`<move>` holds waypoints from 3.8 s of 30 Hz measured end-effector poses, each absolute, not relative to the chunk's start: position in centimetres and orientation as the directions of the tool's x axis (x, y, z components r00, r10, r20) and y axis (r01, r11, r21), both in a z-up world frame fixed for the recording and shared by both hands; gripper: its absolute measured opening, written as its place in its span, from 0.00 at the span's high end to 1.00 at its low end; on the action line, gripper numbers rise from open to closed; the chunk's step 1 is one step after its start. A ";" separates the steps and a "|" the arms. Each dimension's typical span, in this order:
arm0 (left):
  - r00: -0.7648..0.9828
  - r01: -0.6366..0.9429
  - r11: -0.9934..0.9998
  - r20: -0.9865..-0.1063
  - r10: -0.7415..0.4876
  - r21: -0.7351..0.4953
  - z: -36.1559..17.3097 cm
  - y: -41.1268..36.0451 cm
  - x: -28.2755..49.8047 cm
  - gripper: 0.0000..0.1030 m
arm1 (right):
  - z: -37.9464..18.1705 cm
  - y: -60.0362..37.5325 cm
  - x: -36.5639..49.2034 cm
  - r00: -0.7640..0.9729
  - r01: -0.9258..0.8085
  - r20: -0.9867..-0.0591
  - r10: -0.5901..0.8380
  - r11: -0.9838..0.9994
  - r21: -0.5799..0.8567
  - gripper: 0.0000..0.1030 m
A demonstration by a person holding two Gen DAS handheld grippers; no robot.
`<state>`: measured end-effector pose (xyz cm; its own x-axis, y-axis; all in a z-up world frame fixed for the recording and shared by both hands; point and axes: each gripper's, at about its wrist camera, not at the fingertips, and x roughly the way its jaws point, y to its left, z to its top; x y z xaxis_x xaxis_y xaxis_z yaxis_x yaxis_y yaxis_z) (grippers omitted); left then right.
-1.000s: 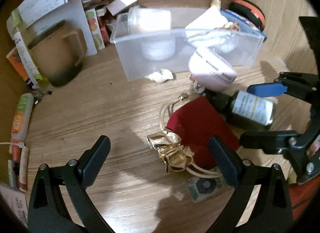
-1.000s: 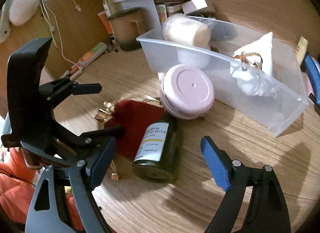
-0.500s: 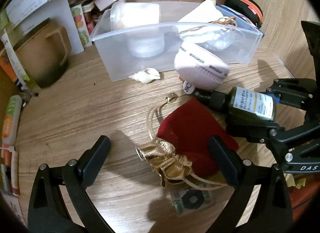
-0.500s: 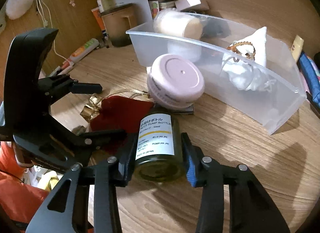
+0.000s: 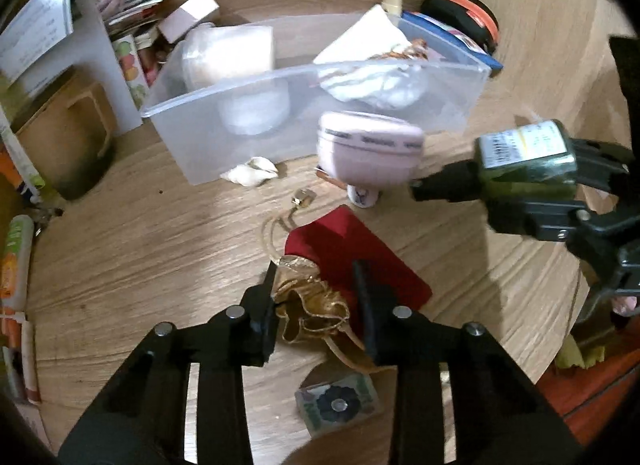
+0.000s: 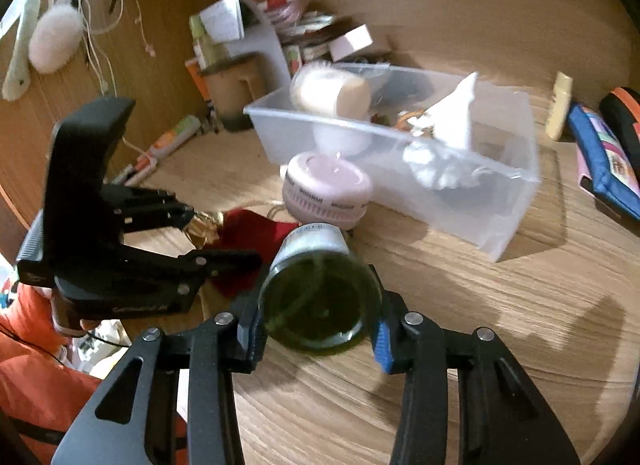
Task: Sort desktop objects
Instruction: 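Lift and carry the red pouch with the left gripper while the right carries the jar over the bin, then open the right gripper to drop the jar while the left releases the red pouch into the bin, then withdraw both grippers from the bin toward the items on the desk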
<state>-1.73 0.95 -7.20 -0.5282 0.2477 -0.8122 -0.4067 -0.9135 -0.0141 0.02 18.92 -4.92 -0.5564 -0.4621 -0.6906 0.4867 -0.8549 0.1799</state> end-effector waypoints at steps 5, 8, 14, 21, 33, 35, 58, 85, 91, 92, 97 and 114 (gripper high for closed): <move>-0.575 -0.361 -0.932 -0.781 0.244 -0.025 -5.5 0.0 -1.5 0.70 | -4.2 20.1 0.3 -0.585 0.468 -0.654 -0.480 -0.858 0.211 0.63; -0.607 -0.341 -0.940 -0.757 0.244 -0.030 -4.1 -0.6 -1.2 0.70 | -3.8 20.7 0.5 -0.590 0.477 -0.630 -0.504 -0.848 0.231 0.63; -0.659 -0.294 -0.956 -0.722 0.213 -0.014 -2.0 -1.6 -1.1 0.70 | -2.3 21.9 0.8 -0.617 0.477 -0.596 -0.514 -0.847 0.236 0.63; -0.699 -0.250 -0.968 -0.687 0.197 -0.023 0.1 -2.8 -1.5 0.70 | -0.6 23.1 0.4 -0.657 0.458 -0.574 -0.489 -0.863 0.212 0.63; -0.727 -0.290 -0.956 -0.641 0.245 -0.036 4.1 -2.3 -5.0 0.70 | 1.7 24.5 -1.7 -0.729 0.406 -0.544 -0.415 -0.902 0.145 0.63; -0.722 -0.302 -0.952 -0.642 0.258 -0.043 4.5 -2.1 -5.9 0.70 | 1.9 24.8 -2.3 -0.736 0.393 -0.542 -0.406 -0.908 0.146 0.63; -0.676 -0.374 -0.927 -0.679 0.286 -0.020 3.7 3.8 -15.4 0.70 | 1.5 24.7 -11.4 -0.754 0.315 -0.591 -0.286 -0.947 0.058 0.63; -0.553 -0.406 -0.914 -0.797 0.243 0.003 -2.5 8.1 -21.5 0.70 | -2.2 22.7 -15.6 -0.711 0.314 -0.674 -0.201 -0.948 -0.049 0.63; -0.562 -0.404 -0.914 -0.801 0.208 0.046 -3.0 8.7 -21.5 0.64 | -2.5 21.7 -15.1 -0.721 0.330 -0.669 -0.181 -0.939 -0.101 0.63; -0.567 -0.403 -0.914 -0.798 0.204 0.052 -3.0 8.8 -21.5 0.62 | -2.5 21.6 -15.1 -0.723 0.330 -0.667 -0.179 -0.938 -0.106 0.63; -0.591 -0.404 -0.912 -0.782 0.198 0.075 -2.6 8.8 -21.1 0.48 | -2.5 21.6 -15.1 -0.731 0.324 -0.660 -0.173 -0.939 -0.113 0.59; -0.658 -0.361 -0.927 -0.732 0.175 0.102 -0.3 7.4 -19.6 0.23 | -0.7 22.1 -14.0 -0.786 0.288 -0.595 -0.167 -0.951 -0.113 0.24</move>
